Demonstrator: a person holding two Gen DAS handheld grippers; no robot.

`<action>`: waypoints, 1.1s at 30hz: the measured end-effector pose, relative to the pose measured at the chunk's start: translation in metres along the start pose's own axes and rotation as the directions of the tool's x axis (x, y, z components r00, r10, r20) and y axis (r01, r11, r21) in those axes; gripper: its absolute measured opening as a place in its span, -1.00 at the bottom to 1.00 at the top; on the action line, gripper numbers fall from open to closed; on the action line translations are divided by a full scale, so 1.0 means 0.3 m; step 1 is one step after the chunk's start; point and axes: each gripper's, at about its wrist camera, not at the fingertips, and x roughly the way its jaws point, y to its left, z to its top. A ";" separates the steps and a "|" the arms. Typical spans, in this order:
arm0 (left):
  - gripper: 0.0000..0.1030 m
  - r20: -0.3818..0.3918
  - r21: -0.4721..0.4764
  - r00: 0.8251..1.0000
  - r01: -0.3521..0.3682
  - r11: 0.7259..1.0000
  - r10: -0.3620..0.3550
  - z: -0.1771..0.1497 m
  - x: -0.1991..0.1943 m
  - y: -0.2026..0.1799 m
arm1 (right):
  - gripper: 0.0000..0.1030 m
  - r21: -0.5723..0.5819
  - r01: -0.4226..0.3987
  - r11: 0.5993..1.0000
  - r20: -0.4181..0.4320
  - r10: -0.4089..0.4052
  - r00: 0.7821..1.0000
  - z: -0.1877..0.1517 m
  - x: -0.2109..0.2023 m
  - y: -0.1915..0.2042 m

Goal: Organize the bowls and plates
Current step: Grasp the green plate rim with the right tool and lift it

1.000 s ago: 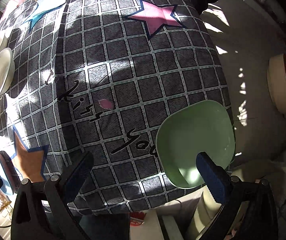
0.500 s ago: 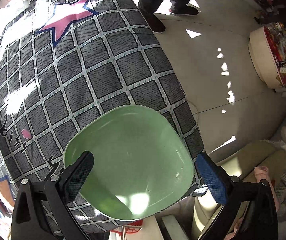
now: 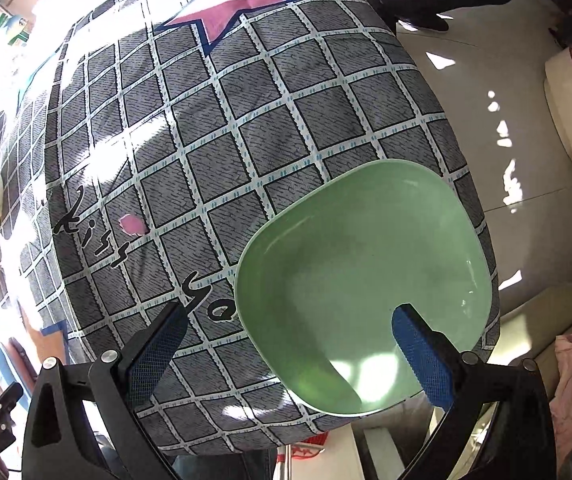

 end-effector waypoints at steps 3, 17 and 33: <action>0.54 -0.006 -0.002 1.000 -0.005 1.000 0.005 -0.006 0.005 0.004 | 1.00 0.031 0.067 0.997 0.036 -0.068 0.997 0.027 -0.001 -0.065; 0.54 -0.027 -0.035 1.000 -0.008 0.999 0.007 -0.033 0.038 0.050 | 1.00 0.181 -0.147 0.972 -0.106 0.168 0.980 0.024 0.075 -0.107; 0.54 -0.007 -0.061 0.998 0.055 0.997 -0.056 0.052 0.035 0.006 | 1.00 0.008 -0.252 0.968 -0.050 0.252 0.966 -0.054 -0.057 0.149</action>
